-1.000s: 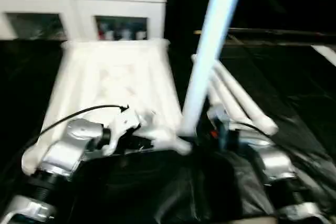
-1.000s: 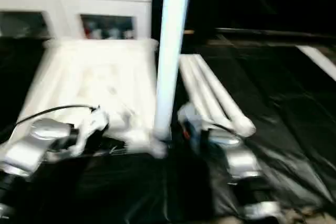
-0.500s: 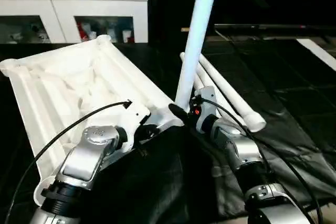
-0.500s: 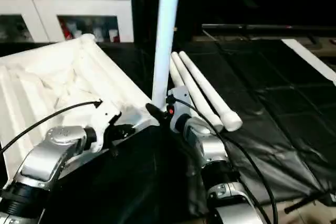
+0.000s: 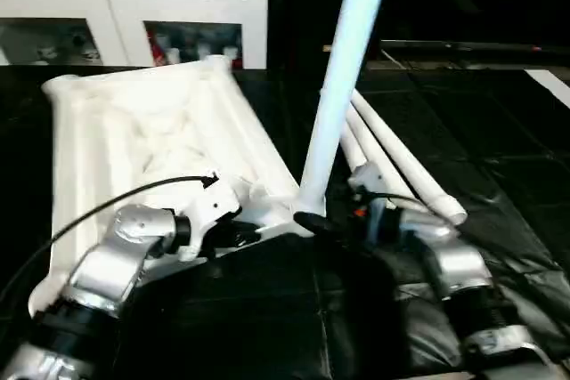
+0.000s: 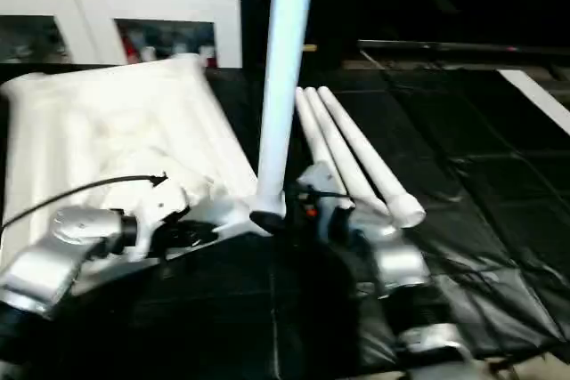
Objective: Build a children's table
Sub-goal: Rotate leg to tighten
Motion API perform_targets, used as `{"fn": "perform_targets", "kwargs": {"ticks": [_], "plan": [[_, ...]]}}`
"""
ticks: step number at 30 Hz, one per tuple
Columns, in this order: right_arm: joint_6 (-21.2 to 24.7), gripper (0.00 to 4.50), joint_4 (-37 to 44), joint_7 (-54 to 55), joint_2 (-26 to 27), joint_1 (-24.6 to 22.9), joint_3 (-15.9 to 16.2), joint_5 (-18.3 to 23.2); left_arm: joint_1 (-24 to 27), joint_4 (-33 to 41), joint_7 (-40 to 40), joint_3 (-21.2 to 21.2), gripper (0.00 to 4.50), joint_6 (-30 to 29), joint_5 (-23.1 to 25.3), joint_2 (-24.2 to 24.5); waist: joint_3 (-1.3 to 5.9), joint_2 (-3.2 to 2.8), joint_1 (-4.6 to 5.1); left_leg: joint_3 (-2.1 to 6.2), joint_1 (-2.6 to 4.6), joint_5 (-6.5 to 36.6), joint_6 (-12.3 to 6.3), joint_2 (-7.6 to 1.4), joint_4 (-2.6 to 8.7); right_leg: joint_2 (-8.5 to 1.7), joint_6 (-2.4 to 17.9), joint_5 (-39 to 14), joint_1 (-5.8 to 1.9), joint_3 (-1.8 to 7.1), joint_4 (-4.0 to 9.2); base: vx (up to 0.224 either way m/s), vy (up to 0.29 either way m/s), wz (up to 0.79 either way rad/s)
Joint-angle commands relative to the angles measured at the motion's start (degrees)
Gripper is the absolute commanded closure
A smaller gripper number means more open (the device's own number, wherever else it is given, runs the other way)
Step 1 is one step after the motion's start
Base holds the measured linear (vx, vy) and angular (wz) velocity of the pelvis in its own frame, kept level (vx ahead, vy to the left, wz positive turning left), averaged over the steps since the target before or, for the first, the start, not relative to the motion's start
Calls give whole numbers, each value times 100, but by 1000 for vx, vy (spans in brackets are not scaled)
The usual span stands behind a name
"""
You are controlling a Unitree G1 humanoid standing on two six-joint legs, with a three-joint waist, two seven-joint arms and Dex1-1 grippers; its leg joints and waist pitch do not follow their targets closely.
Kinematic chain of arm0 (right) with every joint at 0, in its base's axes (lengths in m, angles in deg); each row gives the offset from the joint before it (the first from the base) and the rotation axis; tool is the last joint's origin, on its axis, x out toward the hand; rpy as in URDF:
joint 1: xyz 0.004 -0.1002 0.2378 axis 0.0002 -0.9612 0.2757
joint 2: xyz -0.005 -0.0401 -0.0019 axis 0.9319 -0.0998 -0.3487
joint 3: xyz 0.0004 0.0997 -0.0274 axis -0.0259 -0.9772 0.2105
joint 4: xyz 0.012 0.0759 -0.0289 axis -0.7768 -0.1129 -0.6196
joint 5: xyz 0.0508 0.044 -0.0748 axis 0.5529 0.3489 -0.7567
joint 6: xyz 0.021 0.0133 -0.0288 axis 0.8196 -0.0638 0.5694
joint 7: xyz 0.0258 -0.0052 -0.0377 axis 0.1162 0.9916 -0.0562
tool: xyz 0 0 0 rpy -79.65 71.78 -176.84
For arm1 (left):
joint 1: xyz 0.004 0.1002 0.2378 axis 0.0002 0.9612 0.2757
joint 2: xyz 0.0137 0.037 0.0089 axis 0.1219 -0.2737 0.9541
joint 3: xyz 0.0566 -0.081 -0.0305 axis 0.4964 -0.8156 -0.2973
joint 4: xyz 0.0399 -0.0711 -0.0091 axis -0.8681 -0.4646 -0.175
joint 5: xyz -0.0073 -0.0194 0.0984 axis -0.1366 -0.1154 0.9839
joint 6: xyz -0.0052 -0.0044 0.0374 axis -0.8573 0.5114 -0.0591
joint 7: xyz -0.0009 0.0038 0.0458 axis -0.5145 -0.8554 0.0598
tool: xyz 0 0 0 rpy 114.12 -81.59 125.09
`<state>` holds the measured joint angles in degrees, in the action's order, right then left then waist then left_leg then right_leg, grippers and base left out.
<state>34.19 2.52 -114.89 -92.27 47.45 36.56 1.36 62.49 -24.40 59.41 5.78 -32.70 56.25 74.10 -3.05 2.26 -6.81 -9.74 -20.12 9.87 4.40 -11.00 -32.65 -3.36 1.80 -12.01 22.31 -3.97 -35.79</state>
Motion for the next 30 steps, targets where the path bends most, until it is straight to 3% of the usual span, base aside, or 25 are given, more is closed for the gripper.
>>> {"fn": "perform_targets", "kwargs": {"ticks": [1,6,10,16,18,20,30], "plan": [[149,13,249,-455,-187,-102,107,119,-106,-37,447,205,450,258,-74,56,333,-97,0,63,41,1166,-214,-250,356,-466,1022,-792,-264,323,446,0,0,0],[275,13,399,-1100,-499,-131,424,37,-202,-348,1069,381,450,633,-144,307,341,-89,-65,46,38,1128,-198,-239,339,-469,1094,-777,-270,311,443,0,0,0],[-57,13,252,-1132,-538,-74,539,-190,-267,-478,1314,472,450,819,-136,388,335,-92,-111,55,57,1269,-95,-254,354,-494,1061,-1061,-247,315,464,0,0,0],[-266,13,82,-1317,-598,65,782,-340,-388,-712,1630,578,450,1192,-11,496,344,-88,-129,55,51,1233,-74,-249,350,-480,1075,-913,-263,311,440,0,0,0],[-272,27,72,-1381,-611,80,831,-354,-411,-758,1696,612,450,1269,-13,528,346,-57,-128,52,42,1192,-95,-255,350,-482,1083,-853,-271,312,427,0,0,0],[-282,49,51,-1410,-612,98,858,-362,-427,-794,1733,632,450,1324,-12,549,349,-80,-129,55,44,1182,-95,-259,348,-492,1094,-863,-266,311,423,0,0,0],[-280,127,-45,-1610,-602,133,827,-258,-463,-958,1831,662,450,1503,6,570,353,-68,-147,48,45,1152,-109,-257,339,-489,1104,-845,-267,313,417,0,0,0]]}}
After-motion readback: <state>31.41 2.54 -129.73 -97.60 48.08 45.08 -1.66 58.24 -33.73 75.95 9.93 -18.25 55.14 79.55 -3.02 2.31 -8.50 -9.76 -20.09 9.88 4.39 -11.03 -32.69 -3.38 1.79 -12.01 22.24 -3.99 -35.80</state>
